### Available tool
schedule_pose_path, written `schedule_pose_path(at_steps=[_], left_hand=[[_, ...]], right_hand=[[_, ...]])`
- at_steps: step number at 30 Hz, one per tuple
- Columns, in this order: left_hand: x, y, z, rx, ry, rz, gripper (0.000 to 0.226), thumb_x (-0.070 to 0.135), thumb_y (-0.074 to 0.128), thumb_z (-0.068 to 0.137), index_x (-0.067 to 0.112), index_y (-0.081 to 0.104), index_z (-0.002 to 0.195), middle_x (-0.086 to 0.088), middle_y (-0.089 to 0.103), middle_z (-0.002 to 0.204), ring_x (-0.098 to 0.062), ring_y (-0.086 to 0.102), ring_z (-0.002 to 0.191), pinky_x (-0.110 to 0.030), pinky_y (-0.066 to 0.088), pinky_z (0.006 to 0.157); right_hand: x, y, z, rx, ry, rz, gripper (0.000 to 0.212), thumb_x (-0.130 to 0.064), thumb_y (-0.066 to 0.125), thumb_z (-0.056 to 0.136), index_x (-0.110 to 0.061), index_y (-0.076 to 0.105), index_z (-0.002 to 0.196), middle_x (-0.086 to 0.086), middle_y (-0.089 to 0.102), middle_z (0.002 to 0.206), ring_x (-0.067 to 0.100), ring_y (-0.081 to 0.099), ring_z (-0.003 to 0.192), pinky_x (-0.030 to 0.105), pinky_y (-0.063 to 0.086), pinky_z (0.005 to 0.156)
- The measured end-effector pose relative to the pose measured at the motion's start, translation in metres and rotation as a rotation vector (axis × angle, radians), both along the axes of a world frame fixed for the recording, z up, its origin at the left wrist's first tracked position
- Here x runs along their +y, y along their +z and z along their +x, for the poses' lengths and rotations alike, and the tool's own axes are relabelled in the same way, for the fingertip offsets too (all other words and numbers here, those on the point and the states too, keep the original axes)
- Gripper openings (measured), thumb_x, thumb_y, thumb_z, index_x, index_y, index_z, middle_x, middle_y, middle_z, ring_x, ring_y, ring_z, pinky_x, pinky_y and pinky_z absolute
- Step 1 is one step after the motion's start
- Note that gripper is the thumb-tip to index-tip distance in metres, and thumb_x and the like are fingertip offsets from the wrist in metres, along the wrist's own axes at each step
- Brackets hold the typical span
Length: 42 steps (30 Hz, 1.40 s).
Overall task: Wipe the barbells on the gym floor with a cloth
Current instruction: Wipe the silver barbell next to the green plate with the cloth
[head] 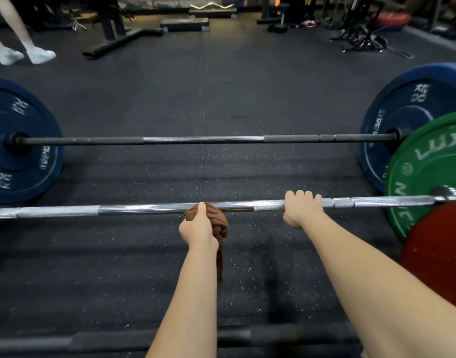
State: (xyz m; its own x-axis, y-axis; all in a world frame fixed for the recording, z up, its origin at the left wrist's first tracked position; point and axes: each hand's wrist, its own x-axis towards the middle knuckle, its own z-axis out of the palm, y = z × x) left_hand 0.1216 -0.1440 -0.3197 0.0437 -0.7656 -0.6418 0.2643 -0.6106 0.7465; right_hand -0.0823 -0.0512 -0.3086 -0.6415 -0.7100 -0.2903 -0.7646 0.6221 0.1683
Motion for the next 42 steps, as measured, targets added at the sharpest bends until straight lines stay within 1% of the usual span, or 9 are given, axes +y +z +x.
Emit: schedule_pose_path(at_steps=[8,11,17,20,24,28,35,39,42], left_hand=[[-0.015,-0.004,0.023,-0.01,0.063,-0.032,0.023,0.034,0.076,0.093,0.014,0.066,0.1,-0.002,0.073,0.096,-0.019,0.073,0.081,-0.029,0.055,0.064],[-0.01,-0.005,0.018,0.046,0.077,-0.015,0.021,0.035,0.076,0.093,0.017,0.065,0.095,-0.001,0.073,0.098,-0.019,0.074,0.084,-0.031,0.059,0.07],[-0.002,-0.01,0.002,0.095,0.152,-0.023,0.033,0.04,0.076,0.092,0.015,0.066,0.109,0.001,0.073,0.1,-0.018,0.074,0.085,-0.033,0.062,0.079],[0.006,-0.014,-0.014,0.12,0.158,-0.019,0.025,0.039,0.076,0.092,0.017,0.067,0.1,0.002,0.074,0.096,-0.015,0.073,0.077,-0.028,0.061,0.068],[0.021,-0.02,-0.037,0.136,0.143,-0.011,0.029,0.041,0.077,0.091,0.016,0.07,0.103,0.0,0.076,0.099,-0.015,0.075,0.077,-0.023,0.058,0.059],[0.042,-0.028,-0.062,0.172,0.057,-0.002,0.039,0.041,0.08,0.088,0.012,0.071,0.112,-0.004,0.077,0.104,-0.02,0.077,0.087,-0.033,0.063,0.078],[0.06,-0.033,-0.084,0.222,-0.047,0.016,0.042,0.041,0.081,0.087,0.008,0.07,0.11,-0.009,0.077,0.104,-0.026,0.077,0.091,-0.039,0.064,0.083],[0.057,-0.027,-0.076,0.228,-0.121,0.07,0.04,0.041,0.081,0.087,0.01,0.068,0.109,-0.008,0.077,0.104,-0.026,0.076,0.091,-0.042,0.062,0.088],[0.052,-0.029,-0.066,0.243,-0.188,0.111,0.052,0.046,0.083,0.083,0.012,0.065,0.117,-0.008,0.076,0.106,-0.026,0.076,0.093,-0.041,0.062,0.087]], right_hand=[[-0.001,-0.002,0.001,-0.003,-0.01,-0.001,0.038,-0.027,0.052,0.096,-0.016,0.045,0.131,0.012,0.049,0.138,0.033,0.045,0.128,0.052,0.031,0.111],[0.001,-0.005,0.0,0.009,-0.001,-0.027,0.038,-0.028,0.054,0.096,-0.016,0.045,0.13,0.012,0.05,0.136,0.033,0.045,0.126,0.052,0.032,0.11],[0.002,-0.011,-0.001,0.037,0.004,-0.091,0.036,-0.028,0.055,0.095,-0.017,0.045,0.128,0.01,0.051,0.132,0.032,0.046,0.124,0.049,0.03,0.108],[0.003,-0.013,-0.002,0.03,0.006,-0.115,0.036,-0.026,0.058,0.093,-0.017,0.046,0.126,0.01,0.052,0.13,0.032,0.046,0.122,0.05,0.03,0.108],[0.004,-0.016,-0.004,0.036,0.024,-0.146,0.035,-0.024,0.059,0.092,-0.018,0.046,0.123,0.009,0.052,0.128,0.032,0.047,0.12,0.049,0.03,0.107],[0.006,-0.017,-0.005,0.032,0.036,-0.157,0.034,-0.024,0.06,0.092,-0.018,0.046,0.123,0.009,0.052,0.127,0.032,0.047,0.119,0.049,0.03,0.106],[0.006,-0.014,0.001,0.025,0.024,-0.148,0.034,-0.022,0.055,0.094,-0.017,0.044,0.126,0.009,0.05,0.131,0.032,0.045,0.124,0.052,0.027,0.112],[0.012,-0.017,0.007,-0.061,-0.003,-0.197,0.047,-0.032,0.052,0.095,-0.017,0.038,0.138,0.008,0.041,0.143,0.033,0.035,0.137,0.056,0.012,0.122],[0.025,-0.025,0.031,-0.064,-0.091,-0.495,0.061,-0.026,0.055,0.095,-0.012,0.032,0.149,0.011,0.026,0.156,0.032,0.021,0.147,0.05,0.012,0.125]])
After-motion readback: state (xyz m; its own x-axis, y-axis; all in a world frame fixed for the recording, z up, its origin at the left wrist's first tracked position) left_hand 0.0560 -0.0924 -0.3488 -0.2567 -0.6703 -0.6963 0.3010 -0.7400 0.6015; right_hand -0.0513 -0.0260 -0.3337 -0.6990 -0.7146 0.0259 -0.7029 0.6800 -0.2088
